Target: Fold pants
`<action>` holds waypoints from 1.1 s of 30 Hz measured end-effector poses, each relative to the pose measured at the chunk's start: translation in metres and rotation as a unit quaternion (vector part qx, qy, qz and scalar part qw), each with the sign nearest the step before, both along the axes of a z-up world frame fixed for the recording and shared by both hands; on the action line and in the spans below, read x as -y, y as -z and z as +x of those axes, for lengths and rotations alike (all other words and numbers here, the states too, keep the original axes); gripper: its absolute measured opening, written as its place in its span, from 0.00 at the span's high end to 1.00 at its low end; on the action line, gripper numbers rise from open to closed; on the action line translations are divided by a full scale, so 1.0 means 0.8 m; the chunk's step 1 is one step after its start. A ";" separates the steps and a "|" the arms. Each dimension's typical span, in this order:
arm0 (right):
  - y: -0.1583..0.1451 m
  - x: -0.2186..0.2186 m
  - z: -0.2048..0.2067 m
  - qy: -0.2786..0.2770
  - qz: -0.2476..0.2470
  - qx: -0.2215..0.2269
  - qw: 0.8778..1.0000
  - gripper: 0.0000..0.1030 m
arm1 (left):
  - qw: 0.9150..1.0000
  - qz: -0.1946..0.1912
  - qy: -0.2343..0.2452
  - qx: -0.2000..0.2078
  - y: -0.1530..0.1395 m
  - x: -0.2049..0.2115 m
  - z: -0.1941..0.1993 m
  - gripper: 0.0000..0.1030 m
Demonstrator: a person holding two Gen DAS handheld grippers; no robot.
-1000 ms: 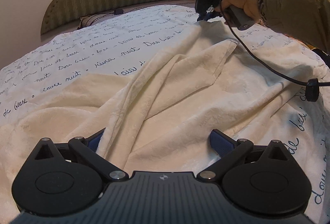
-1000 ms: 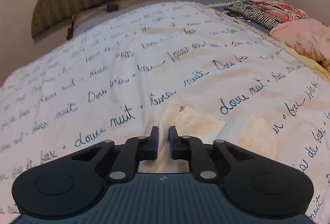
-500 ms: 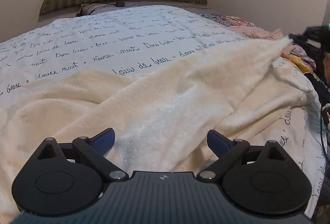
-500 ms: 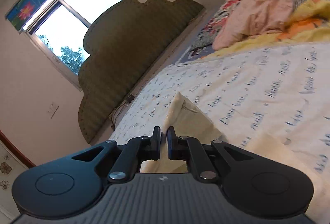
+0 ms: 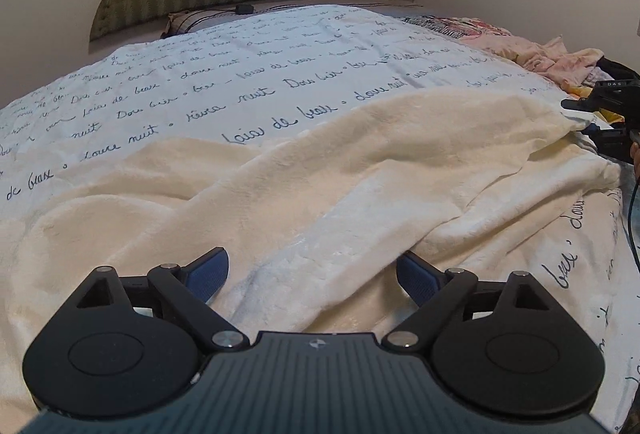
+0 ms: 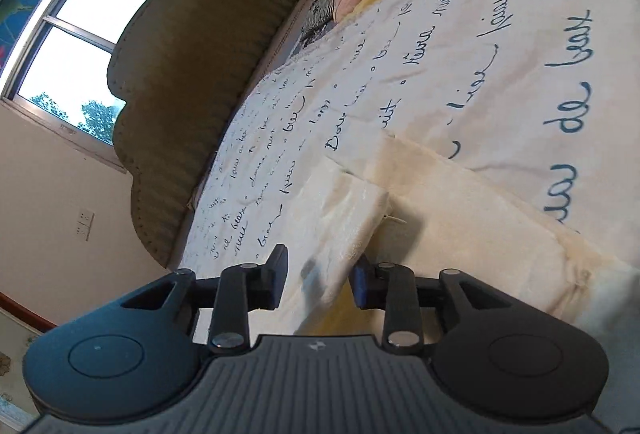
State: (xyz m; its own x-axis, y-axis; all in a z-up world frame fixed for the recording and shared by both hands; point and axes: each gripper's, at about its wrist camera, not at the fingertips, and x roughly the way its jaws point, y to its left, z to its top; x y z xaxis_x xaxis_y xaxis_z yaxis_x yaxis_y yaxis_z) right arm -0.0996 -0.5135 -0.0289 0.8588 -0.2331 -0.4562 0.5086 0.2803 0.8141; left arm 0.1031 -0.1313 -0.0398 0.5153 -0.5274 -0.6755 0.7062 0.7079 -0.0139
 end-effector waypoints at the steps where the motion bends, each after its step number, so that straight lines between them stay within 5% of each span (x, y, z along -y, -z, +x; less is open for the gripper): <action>1: -0.006 0.003 0.012 -0.013 -0.002 0.003 1.000 0.94 | 1.000 -0.007 0.000 -0.009 -0.002 -0.003 0.002 0.11; 5: -0.096 0.008 0.049 -0.035 -0.086 0.044 0.995 0.95 | 0.997 -0.056 0.009 -0.050 -0.021 -0.010 0.010 0.11; 8: -0.188 -0.014 0.038 -0.047 -0.179 0.132 0.974 0.95 | 0.993 -0.104 0.008 -0.057 -0.047 -0.023 0.019 0.09; 10: -0.215 -0.027 0.011 -0.040 -0.224 0.140 0.964 0.95 | 0.989 -0.131 0.007 -0.061 -0.061 -0.034 0.025 0.07; 13: -0.179 -0.021 -0.031 -0.019 -0.202 0.070 0.977 0.95 | 0.986 -0.146 0.002 -0.080 -0.065 -0.046 0.039 0.04; 16: -0.082 0.007 -0.052 -0.019 -0.111 -0.071 0.991 0.94 | 0.990 -0.098 -0.016 -0.102 -0.047 -0.040 0.057 0.05; 19: -0.008 0.012 -0.074 -0.010 -0.014 -0.077 0.997 0.95 | 0.991 -0.070 -0.024 -0.111 -0.033 -0.035 0.067 0.07; 23: -0.037 0.008 -0.055 -0.027 -0.067 -0.093 0.993 0.94 | 0.994 -0.059 -0.023 -0.086 -0.035 -0.027 0.062 0.06; 26: -0.088 0.003 -0.047 -0.035 -0.126 -0.026 0.991 0.94 | 0.996 -0.047 -0.018 -0.075 -0.035 -0.017 0.057 0.06; 28: -0.114 -0.009 -0.044 -0.040 -0.177 -0.024 0.983 0.95 | 0.996 -0.045 -0.010 -0.081 -0.033 -0.012 0.054 0.06; 30: -0.104 -0.009 -0.044 -0.043 -0.173 -0.068 0.982 0.94 | 0.996 -0.045 -0.003 -0.078 -0.032 -0.011 0.050 0.06; 33: -0.052 0.002 -0.057 -0.044 -0.117 -0.193 0.973 0.85 | 0.997 -0.039 0.005 -0.074 -0.031 -0.011 0.046 0.06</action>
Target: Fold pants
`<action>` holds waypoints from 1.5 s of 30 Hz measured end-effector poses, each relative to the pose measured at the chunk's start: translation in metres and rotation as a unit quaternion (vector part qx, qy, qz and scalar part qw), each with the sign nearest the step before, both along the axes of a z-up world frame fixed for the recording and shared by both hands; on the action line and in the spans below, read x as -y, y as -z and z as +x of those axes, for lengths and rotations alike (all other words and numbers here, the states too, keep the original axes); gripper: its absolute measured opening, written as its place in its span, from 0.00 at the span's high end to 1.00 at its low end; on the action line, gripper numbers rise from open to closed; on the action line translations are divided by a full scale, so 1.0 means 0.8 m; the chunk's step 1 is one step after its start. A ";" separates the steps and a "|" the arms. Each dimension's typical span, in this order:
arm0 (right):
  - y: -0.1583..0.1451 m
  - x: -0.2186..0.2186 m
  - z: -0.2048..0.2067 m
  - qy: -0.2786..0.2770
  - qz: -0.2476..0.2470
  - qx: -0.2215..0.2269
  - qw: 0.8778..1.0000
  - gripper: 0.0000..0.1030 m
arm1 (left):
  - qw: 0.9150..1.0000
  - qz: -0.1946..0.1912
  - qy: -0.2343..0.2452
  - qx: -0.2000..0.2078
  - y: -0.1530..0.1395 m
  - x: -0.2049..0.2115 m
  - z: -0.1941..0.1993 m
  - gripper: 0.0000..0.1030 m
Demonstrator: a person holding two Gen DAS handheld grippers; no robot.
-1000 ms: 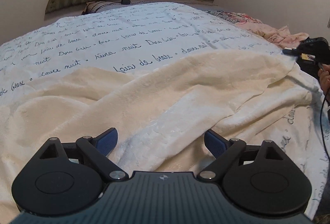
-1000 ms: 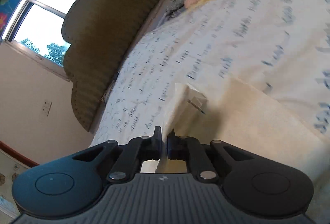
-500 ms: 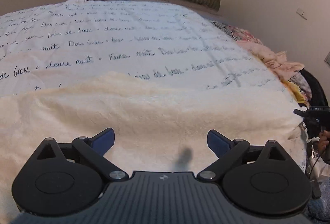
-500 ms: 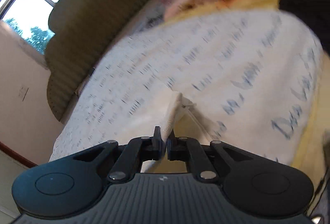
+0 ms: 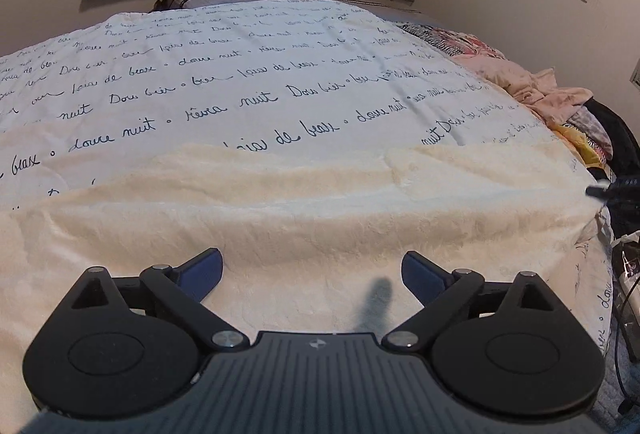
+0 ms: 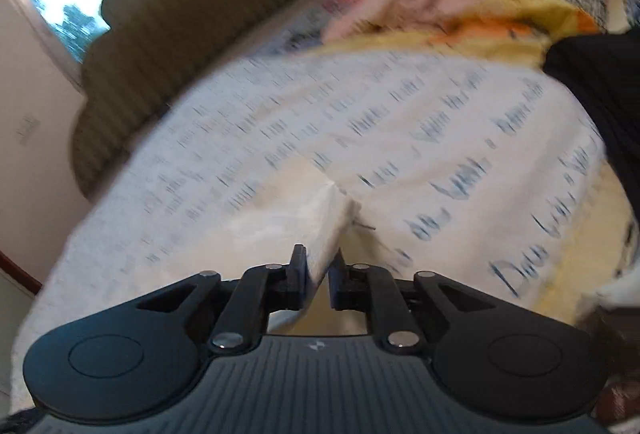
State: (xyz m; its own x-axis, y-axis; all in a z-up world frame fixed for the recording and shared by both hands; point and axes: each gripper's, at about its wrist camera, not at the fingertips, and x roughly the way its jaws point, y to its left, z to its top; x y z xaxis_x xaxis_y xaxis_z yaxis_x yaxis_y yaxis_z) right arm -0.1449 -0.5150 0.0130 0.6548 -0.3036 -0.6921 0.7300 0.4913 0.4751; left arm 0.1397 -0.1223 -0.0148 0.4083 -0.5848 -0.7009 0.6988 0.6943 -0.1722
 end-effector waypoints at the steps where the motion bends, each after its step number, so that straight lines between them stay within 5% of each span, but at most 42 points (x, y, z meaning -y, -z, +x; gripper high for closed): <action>1: 0.011 -0.003 -0.012 0.002 0.008 -0.005 1.000 0.85 | 1.000 0.004 0.000 0.003 0.000 0.001 -0.001 0.06; 6: -0.019 -0.037 -0.066 0.088 -0.058 0.068 0.992 0.76 | 1.000 -0.006 -0.011 0.002 -0.004 -0.002 -0.003 0.06; 9: -0.008 -0.036 -0.081 0.085 0.015 0.124 0.988 0.61 | 1.000 -0.020 -0.022 -0.005 -0.002 0.000 -0.003 0.05; 11: 0.012 -0.037 -0.084 0.089 0.078 0.155 0.981 0.39 | 0.999 -0.022 -0.026 -0.009 0.002 0.004 -0.003 0.05; 15: 0.041 -0.047 -0.087 0.132 0.105 0.151 0.974 0.39 | 1.000 -0.006 -0.028 -0.006 0.008 0.008 -0.008 0.05; 19: 0.060 -0.042 -0.072 0.112 0.136 0.214 0.961 0.39 | 1.000 0.004 -0.026 -0.003 0.012 0.013 -0.011 0.05; 21: 0.056 -0.035 -0.057 0.108 0.100 0.195 0.970 0.41 | 1.000 0.003 -0.027 -0.004 0.013 0.016 -0.013 0.05; 22: 0.054 -0.030 -0.050 0.111 0.088 0.189 0.972 0.49 | 1.000 0.001 -0.026 -0.005 0.013 0.017 -0.014 0.05; 23: 0.053 -0.024 -0.043 0.108 0.082 0.184 0.974 0.75 | 1.000 -0.001 -0.023 -0.005 0.013 0.018 -0.015 0.05; 25: 0.048 -0.009 -0.025 0.082 0.075 0.181 0.977 0.88 | 1.000 -0.003 -0.022 0.001 0.011 0.020 -0.018 0.05; 28: -0.016 -0.003 0.004 0.020 0.001 0.201 0.979 0.89 | 1.000 -0.006 -0.030 0.006 0.005 0.021 -0.015 0.05; 31: -0.099 -0.022 0.015 -0.039 -0.099 0.251 0.962 0.89 | 0.999 -0.019 -0.041 0.003 -0.001 0.015 -0.010 0.05; 33: -0.110 -0.026 0.015 -0.039 -0.123 0.233 0.964 0.89 | 0.999 -0.013 -0.045 -0.002 0.001 0.012 -0.007 0.05; 35: -0.074 -0.012 0.013 -0.017 -0.093 0.170 0.981 0.89 | 0.999 -0.003 -0.048 -0.005 0.009 0.010 -0.006 0.05; 38: 0.012 0.016 0.006 0.022 0.024 0.093 0.995 0.87 | 0.999 0.010 -0.044 -0.005 0.016 0.010 -0.006 0.05; 42: 0.045 0.012 -0.010 0.051 0.064 0.125 0.989 0.74 | 0.999 0.011 -0.041 0.013 0.009 0.015 -0.011 0.05; 44: 0.055 0.017 -0.007 0.054 0.090 0.161 0.981 0.48 | 0.999 0.000 -0.043 0.014 0.005 0.018 -0.013 0.05; 45: 0.058 0.019 -0.006 0.061 0.094 0.174 0.978 0.47 | 0.999 -0.003 -0.044 0.011 0.005 0.020 -0.013 0.05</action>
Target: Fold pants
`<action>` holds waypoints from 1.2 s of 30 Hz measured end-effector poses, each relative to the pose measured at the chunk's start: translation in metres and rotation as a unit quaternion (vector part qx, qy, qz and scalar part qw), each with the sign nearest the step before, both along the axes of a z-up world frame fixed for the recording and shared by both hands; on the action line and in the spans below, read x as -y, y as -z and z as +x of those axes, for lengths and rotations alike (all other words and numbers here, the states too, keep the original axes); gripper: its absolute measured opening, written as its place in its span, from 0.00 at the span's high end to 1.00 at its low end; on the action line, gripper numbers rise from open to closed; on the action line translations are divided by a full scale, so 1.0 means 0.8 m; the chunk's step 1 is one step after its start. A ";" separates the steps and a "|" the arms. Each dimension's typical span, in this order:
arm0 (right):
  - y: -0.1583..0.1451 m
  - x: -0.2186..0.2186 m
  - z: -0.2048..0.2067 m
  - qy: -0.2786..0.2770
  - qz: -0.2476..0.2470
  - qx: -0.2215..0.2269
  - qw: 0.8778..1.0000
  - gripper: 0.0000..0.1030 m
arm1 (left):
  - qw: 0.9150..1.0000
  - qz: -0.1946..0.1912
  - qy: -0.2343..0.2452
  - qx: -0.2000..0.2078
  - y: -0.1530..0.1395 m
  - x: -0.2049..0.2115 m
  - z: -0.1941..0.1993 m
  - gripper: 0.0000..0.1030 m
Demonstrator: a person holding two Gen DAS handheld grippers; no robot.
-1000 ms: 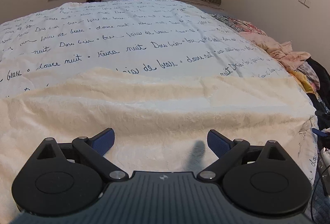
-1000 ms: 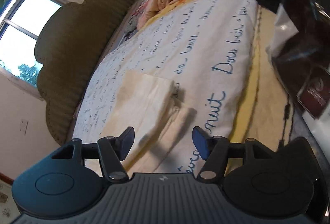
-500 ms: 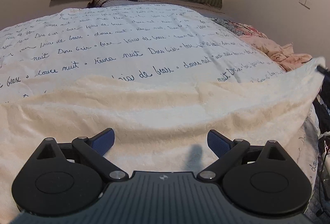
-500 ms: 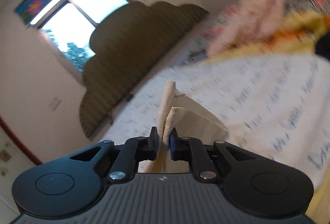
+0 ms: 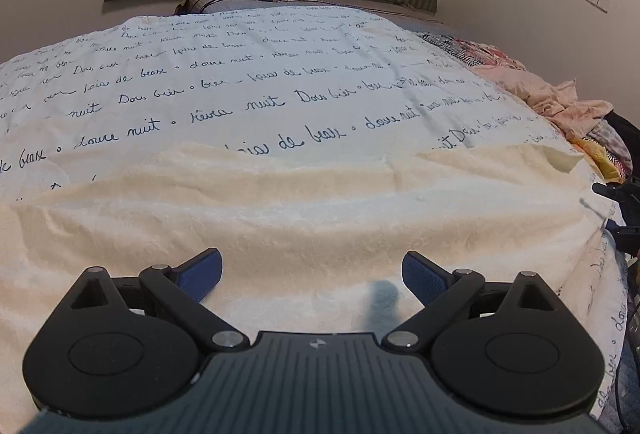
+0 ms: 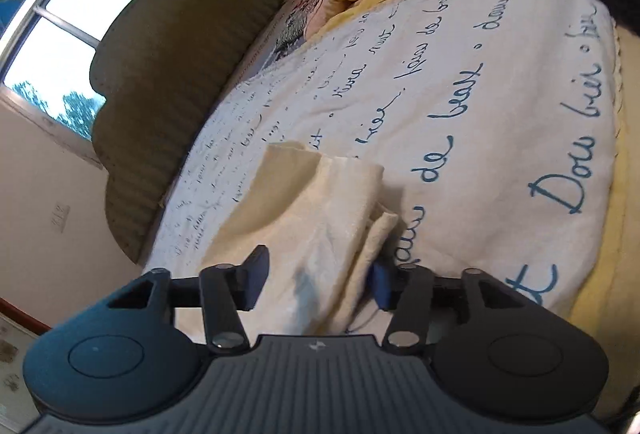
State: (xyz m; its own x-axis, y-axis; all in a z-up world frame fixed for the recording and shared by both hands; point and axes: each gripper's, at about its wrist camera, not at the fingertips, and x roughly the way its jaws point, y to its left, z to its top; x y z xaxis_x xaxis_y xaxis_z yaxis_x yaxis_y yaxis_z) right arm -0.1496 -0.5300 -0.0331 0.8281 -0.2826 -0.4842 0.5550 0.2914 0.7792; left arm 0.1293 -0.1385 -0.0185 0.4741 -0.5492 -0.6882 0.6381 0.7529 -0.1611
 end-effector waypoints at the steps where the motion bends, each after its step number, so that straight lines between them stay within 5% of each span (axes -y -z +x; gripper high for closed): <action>1: 0.002 0.000 0.002 0.006 -0.002 -0.001 1.000 0.50 | 1.000 0.002 -0.001 -0.006 0.002 0.005 0.001 0.04; 4: -0.003 -0.004 0.003 0.025 -0.024 -0.012 0.999 0.85 | 0.998 0.056 0.036 -0.011 0.021 0.025 -0.008 0.03; 7: -0.016 -0.009 -0.002 0.040 -0.033 0.028 0.998 0.86 | 0.993 0.088 0.064 0.038 0.022 0.031 -0.032 0.05; 10: -0.030 -0.014 -0.007 0.041 -0.040 0.052 0.997 0.86 | 0.994 0.075 0.069 0.031 0.017 0.026 -0.033 0.05; 14: -0.022 -0.002 -0.009 0.032 -0.018 -0.061 0.997 0.76 | 0.996 0.069 0.048 0.030 0.016 0.018 -0.033 0.05; 17: -0.015 -0.005 -0.039 0.080 -0.003 -0.026 0.996 0.73 | 0.996 0.066 0.036 0.039 0.010 0.012 -0.036 0.05; 20: -0.019 -0.005 -0.039 0.091 -0.013 -0.042 0.995 0.65 | 0.997 0.048 0.028 0.051 -0.002 0.011 -0.041 0.05; 21: -0.032 -0.014 -0.039 0.120 -0.055 -0.068 0.989 0.64 | 0.997 0.045 0.027 0.055 -0.006 0.011 -0.043 0.05; 23: -0.075 -0.043 -0.026 0.157 -0.213 -0.133 0.955 0.63 | 0.997 0.043 0.027 0.063 -0.012 0.013 -0.048 0.04; 24: -0.094 -0.057 -0.011 0.132 -0.293 -0.132 0.938 0.63 | 0.997 0.043 0.030 0.062 -0.012 0.014 -0.050 0.04; 25: -0.106 -0.061 0.007 0.079 -0.324 -0.126 0.934 0.64 | 0.997 0.044 0.034 0.059 -0.011 0.017 -0.051 0.04; 28: -0.111 -0.052 0.099 -0.115 -0.316 -0.171 0.926 0.66 | 0.996 0.052 0.038 0.058 -0.007 0.026 -0.056 0.05; 32: -0.067 -0.012 0.196 -0.184 -0.300 -0.280 0.893 0.67 | 0.995 0.057 0.048 0.063 -0.008 0.027 -0.066 0.04; 34: -0.049 0.011 0.210 -0.169 -0.278 -0.300 0.897 0.67 | 0.994 0.066 0.053 0.071 -0.010 0.027 -0.071 0.04; 36: -0.056 0.017 0.188 -0.127 -0.260 -0.254 0.923 0.66 | 0.992 0.077 0.054 0.089 -0.010 0.026 -0.075 0.04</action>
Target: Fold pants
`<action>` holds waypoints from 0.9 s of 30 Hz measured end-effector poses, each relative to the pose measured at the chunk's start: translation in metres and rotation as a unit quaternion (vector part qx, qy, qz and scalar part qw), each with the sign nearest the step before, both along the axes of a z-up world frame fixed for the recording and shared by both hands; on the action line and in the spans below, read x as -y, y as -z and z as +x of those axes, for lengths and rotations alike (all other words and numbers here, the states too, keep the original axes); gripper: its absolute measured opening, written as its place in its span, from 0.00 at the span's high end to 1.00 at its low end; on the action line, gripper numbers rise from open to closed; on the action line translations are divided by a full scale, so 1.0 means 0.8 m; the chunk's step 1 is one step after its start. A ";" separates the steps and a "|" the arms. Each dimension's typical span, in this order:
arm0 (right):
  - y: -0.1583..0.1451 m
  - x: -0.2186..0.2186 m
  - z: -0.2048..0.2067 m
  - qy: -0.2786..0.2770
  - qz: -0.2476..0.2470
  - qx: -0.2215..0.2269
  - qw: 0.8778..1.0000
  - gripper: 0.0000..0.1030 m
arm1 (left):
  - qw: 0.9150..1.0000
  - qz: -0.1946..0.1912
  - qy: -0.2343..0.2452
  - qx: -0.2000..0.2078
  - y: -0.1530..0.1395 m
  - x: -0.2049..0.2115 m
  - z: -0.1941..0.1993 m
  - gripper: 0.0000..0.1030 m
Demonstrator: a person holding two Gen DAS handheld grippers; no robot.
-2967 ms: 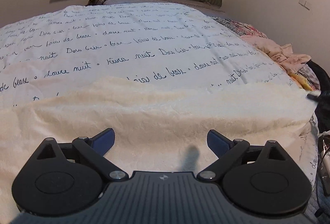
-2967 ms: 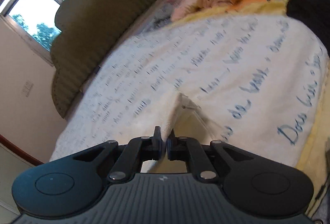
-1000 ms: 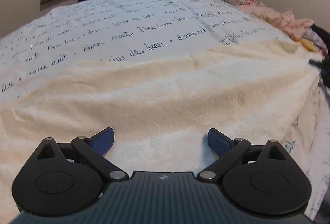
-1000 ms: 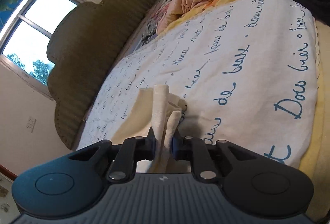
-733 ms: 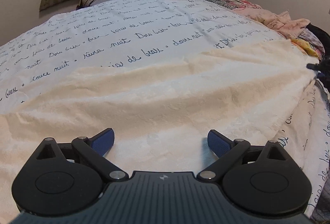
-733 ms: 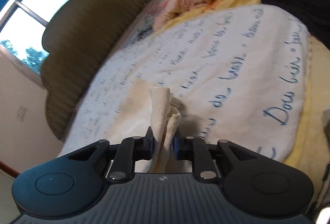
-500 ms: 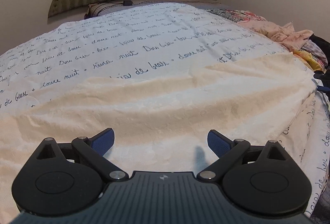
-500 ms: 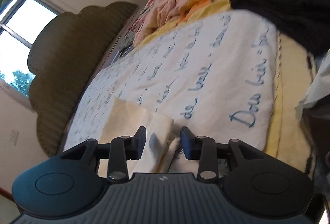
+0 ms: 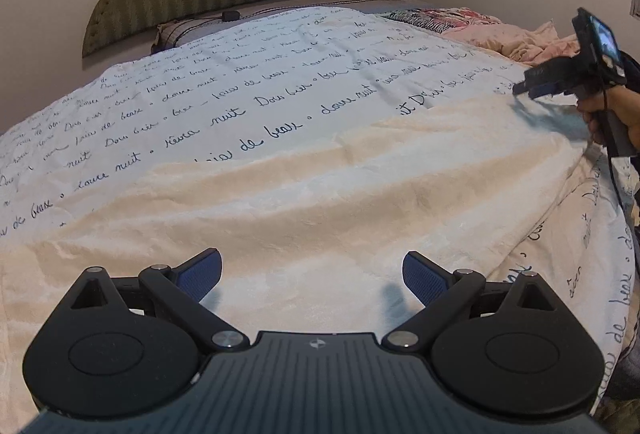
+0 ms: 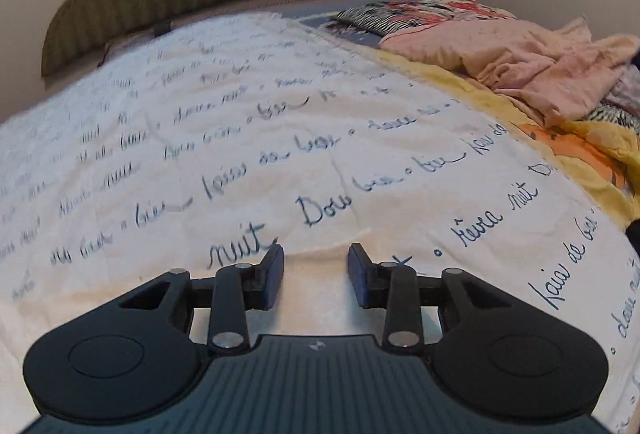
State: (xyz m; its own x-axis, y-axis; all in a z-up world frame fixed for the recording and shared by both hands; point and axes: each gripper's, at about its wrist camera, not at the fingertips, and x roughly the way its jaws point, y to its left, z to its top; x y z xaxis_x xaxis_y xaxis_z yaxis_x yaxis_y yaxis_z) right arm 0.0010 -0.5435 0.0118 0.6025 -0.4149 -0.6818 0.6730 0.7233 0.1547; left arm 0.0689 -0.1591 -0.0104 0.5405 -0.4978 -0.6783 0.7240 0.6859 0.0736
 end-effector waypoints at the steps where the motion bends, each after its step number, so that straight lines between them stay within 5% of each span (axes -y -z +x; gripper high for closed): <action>1: -0.008 -0.001 -0.017 0.014 0.000 0.038 0.999 0.66 | 1.000 0.006 -0.001 0.010 0.001 0.000 -0.001 0.04; 4: -0.033 -0.016 -0.086 0.076 -0.009 0.133 0.988 0.63 | 1.000 0.013 -0.008 0.015 0.004 -0.001 0.001 0.04; 5: -0.036 -0.019 -0.114 0.098 0.005 0.165 0.981 0.55 | 1.000 0.006 -0.009 0.008 0.004 -0.002 0.004 0.04; 8: -0.019 -0.021 -0.189 0.144 0.100 0.229 0.958 0.41 | 0.999 -0.023 -0.010 -0.020 0.005 -0.001 0.013 0.04; 15: 0.035 -0.040 -0.245 0.144 0.237 0.269 0.922 0.41 | 0.999 -0.029 -0.004 -0.041 0.009 0.013 0.014 0.04; 21: 0.052 -0.058 -0.208 0.124 0.250 0.263 0.924 0.41 | 0.999 -0.020 -0.008 -0.025 0.007 0.011 0.007 0.04; 22: 0.054 -0.057 -0.203 0.132 0.240 0.262 0.925 0.42 | 0.999 -0.022 -0.010 -0.027 0.006 0.010 0.008 0.04; 24: 0.056 -0.052 -0.194 0.149 0.220 0.259 0.928 0.57 | 0.999 -0.029 -0.014 -0.031 0.003 0.007 0.009 0.04; 26: 0.057 -0.050 -0.189 0.160 0.212 0.259 0.929 0.85 | 0.999 -0.031 -0.018 -0.030 0.001 0.002 0.009 0.04; 27: 0.058 -0.050 -0.189 0.158 0.216 0.270 0.925 0.86 | 0.999 -0.030 -0.022 -0.027 0.000 -0.001 0.010 0.04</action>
State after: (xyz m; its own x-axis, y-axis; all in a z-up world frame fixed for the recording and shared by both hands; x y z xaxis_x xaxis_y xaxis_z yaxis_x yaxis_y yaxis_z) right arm -0.1503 -0.5038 -0.0348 0.7990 -0.3880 -0.4594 0.5801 0.2964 0.7587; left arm 0.0770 -0.1584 -0.0102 0.5255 -0.5157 -0.6767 0.6952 0.7187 -0.0079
